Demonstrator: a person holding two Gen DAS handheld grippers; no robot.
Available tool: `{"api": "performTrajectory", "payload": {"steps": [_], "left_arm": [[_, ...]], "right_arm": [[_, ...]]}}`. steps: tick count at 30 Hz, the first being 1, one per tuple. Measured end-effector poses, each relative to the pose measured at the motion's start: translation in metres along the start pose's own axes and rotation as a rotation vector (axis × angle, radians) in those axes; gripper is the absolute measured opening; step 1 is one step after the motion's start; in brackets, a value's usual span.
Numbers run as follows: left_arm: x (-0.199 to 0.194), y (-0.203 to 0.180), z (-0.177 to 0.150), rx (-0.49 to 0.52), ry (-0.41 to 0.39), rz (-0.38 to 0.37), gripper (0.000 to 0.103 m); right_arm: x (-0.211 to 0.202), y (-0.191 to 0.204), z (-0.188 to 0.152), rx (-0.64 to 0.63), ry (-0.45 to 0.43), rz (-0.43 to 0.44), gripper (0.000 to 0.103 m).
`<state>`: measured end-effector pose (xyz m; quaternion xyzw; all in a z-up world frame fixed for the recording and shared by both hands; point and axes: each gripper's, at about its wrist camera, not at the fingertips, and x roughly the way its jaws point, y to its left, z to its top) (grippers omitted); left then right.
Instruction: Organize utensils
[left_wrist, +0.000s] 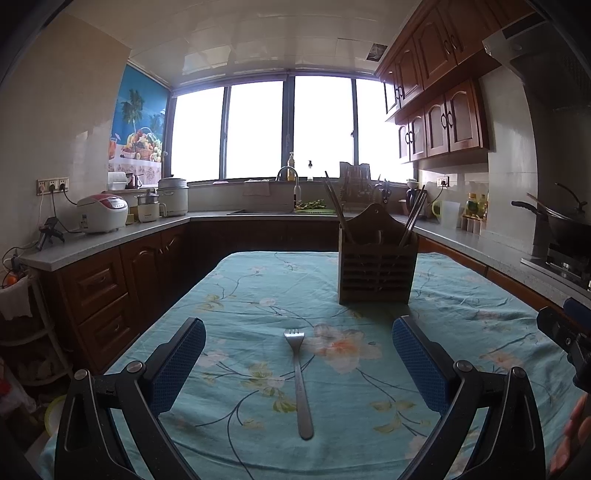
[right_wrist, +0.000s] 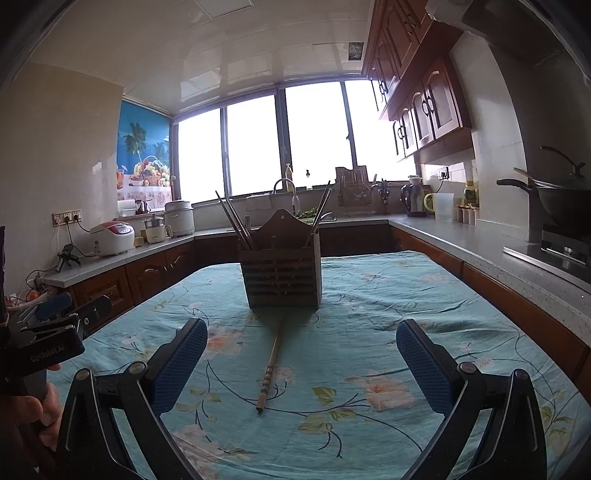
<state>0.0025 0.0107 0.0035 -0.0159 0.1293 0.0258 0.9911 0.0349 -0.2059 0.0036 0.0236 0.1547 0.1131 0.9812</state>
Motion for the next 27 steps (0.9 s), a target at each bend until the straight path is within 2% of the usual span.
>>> {"api": "performTrajectory", "payload": {"steps": [27], "left_arm": [[-0.0009, -0.0048, -0.0005, 0.019, 0.011, 0.003, 0.102]], "right_arm": [[0.0023, -0.0018, -0.0014, 0.026, 0.017, 0.011, 0.103]]}}
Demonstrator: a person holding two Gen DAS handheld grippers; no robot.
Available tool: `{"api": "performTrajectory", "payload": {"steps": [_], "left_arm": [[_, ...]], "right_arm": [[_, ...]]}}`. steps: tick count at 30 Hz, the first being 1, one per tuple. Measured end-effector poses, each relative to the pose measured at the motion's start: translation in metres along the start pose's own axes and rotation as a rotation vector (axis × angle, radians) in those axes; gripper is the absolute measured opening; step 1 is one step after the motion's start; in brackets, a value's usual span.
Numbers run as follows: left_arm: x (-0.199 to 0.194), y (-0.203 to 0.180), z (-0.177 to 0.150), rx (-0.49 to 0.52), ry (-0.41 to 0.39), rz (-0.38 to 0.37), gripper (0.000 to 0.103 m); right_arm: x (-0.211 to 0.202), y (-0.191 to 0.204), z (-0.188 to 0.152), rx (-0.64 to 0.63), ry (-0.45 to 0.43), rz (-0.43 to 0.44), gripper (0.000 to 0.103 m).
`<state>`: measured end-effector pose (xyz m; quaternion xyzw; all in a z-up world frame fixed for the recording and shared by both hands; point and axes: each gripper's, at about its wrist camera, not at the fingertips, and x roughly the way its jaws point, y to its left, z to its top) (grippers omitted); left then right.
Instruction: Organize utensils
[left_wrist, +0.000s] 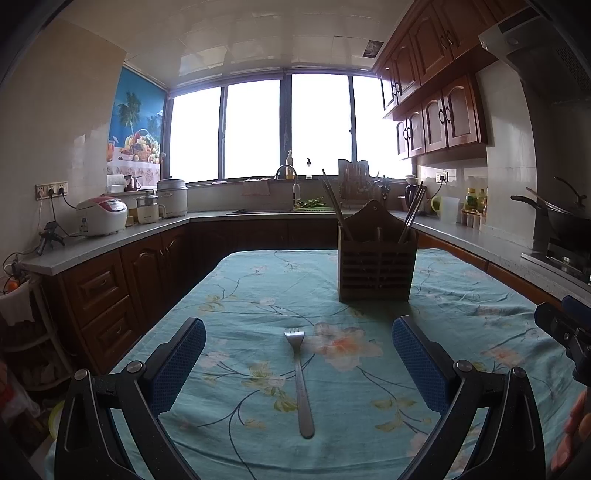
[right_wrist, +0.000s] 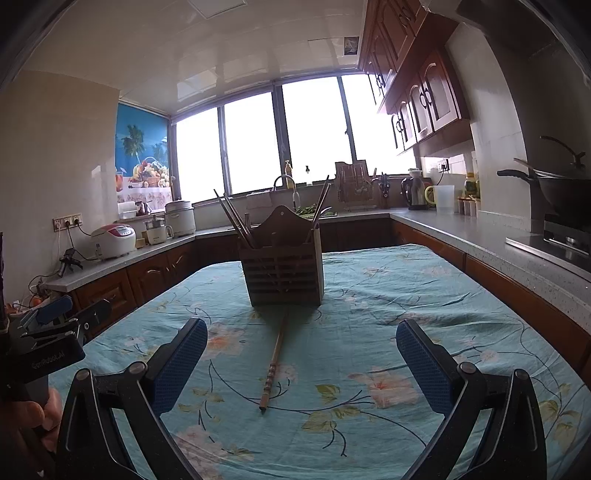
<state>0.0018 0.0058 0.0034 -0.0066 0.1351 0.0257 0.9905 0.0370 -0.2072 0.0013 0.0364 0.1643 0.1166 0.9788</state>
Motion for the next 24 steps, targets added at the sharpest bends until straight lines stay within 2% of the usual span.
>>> {"api": "performTrajectory", "payload": {"steps": [24], "left_arm": [[-0.0021, -0.0077, 0.0012, 0.008, 0.004, -0.008, 0.102]], "right_arm": [[-0.0022, 0.0, 0.0045, 0.008, -0.012, 0.016, 0.103]]}}
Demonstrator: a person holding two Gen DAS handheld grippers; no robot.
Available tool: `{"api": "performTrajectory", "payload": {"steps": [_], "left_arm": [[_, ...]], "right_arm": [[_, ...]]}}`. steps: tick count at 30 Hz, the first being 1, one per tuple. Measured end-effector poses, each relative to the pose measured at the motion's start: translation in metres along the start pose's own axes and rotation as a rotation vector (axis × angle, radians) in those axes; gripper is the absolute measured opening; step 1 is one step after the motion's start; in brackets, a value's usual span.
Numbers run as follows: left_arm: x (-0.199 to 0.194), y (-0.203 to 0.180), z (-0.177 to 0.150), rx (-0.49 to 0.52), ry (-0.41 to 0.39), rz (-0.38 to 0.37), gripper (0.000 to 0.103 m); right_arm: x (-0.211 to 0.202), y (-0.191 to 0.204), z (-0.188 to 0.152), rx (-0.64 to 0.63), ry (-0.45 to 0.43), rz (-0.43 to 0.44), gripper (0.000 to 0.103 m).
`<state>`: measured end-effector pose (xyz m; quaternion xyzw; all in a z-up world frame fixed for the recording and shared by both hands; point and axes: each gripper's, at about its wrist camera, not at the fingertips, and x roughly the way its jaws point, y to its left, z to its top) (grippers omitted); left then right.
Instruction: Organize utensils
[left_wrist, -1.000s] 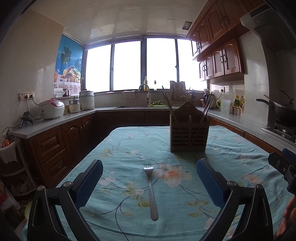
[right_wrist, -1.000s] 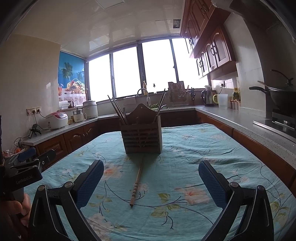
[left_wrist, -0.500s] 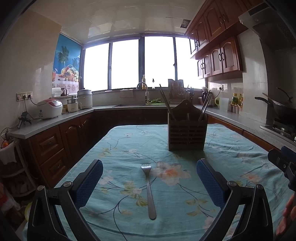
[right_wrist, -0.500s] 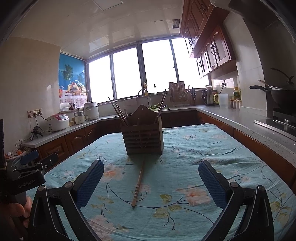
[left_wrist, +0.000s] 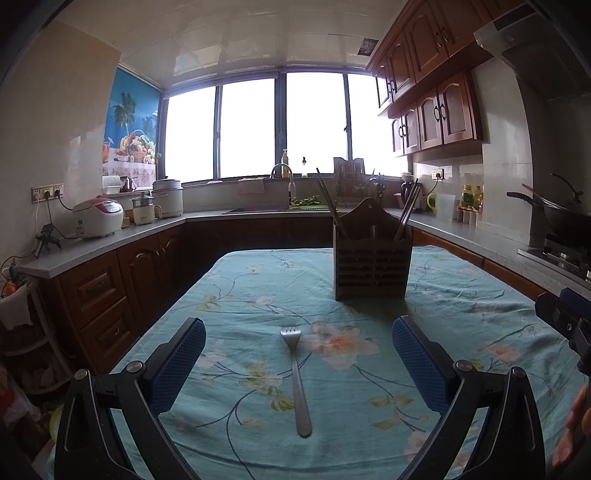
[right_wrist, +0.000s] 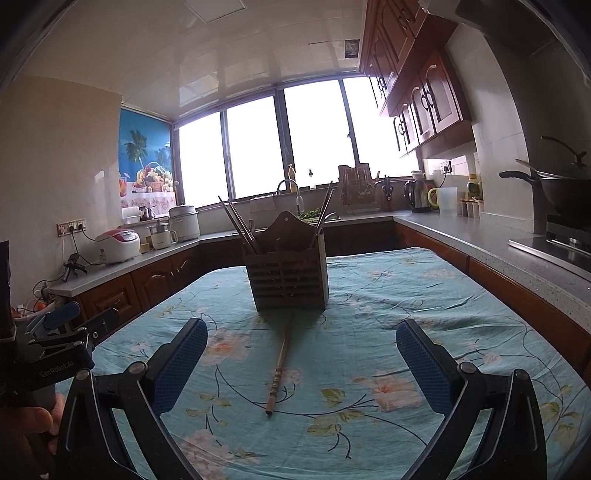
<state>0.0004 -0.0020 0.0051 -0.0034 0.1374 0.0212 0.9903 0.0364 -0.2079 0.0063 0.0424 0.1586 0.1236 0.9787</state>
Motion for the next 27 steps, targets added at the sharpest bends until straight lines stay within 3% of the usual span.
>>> {"api": "performTrajectory", "payload": {"steps": [27], "left_arm": [[0.0, -0.0066, 0.0006, -0.002, 0.016, -0.012, 0.102]], "right_arm": [[0.0011, 0.0026, 0.0003, 0.005, 0.007, 0.006, 0.103]]}}
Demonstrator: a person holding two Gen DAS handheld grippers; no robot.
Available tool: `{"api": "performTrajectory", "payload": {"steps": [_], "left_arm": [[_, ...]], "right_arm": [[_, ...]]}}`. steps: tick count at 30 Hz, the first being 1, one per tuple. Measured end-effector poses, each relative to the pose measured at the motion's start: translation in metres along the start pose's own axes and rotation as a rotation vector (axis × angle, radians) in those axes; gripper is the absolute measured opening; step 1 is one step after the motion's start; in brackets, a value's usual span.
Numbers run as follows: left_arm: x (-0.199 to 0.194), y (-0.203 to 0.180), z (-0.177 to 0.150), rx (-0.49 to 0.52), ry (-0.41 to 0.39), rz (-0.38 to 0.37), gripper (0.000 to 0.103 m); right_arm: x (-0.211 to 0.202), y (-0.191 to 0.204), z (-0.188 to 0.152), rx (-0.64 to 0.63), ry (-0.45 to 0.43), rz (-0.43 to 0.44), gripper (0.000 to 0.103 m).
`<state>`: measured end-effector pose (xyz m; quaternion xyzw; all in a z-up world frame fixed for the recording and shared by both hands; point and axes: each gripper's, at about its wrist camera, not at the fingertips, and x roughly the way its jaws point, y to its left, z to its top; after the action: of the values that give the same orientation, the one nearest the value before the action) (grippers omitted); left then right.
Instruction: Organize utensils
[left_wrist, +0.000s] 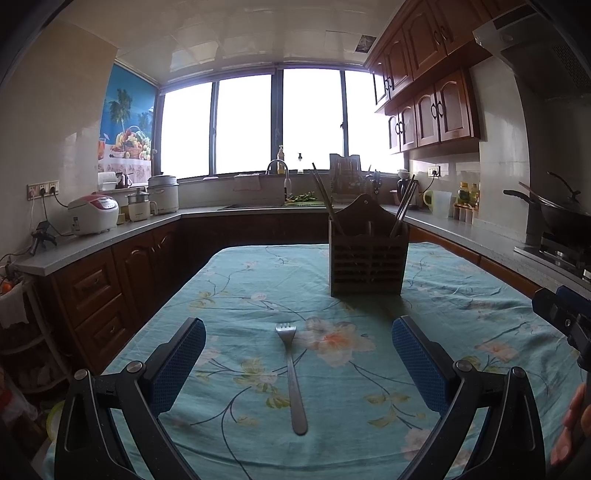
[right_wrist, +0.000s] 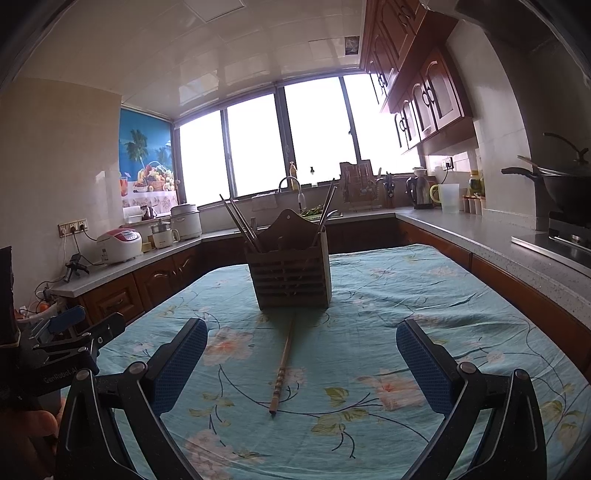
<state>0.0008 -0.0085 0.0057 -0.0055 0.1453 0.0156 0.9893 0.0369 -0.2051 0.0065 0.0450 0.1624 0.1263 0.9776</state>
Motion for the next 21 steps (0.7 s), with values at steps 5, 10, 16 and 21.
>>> {"api": "performTrajectory", "payload": {"steps": [5, 10, 16, 21], "left_arm": [[0.0007, -0.0008, 0.0001, -0.001, 0.003, -0.003, 0.102], [0.0008, -0.0027, 0.0003, -0.001, 0.006, -0.006, 0.102], [0.002, -0.0035, 0.001, -0.005, 0.008, -0.009, 0.102], [0.0051, -0.0037, 0.0029, -0.017, 0.017, -0.022, 0.102]], "right_arm": [[0.0005, 0.0005, -0.0003, 0.003, 0.004, -0.001, 0.103], [0.001, -0.0007, -0.0009, 0.008, 0.01, 0.001, 0.103], [0.003, -0.002, -0.0003, 0.007, 0.014, -0.001, 0.103], [0.0059, -0.0037, 0.0009, 0.012, 0.027, -0.004, 0.103]]}}
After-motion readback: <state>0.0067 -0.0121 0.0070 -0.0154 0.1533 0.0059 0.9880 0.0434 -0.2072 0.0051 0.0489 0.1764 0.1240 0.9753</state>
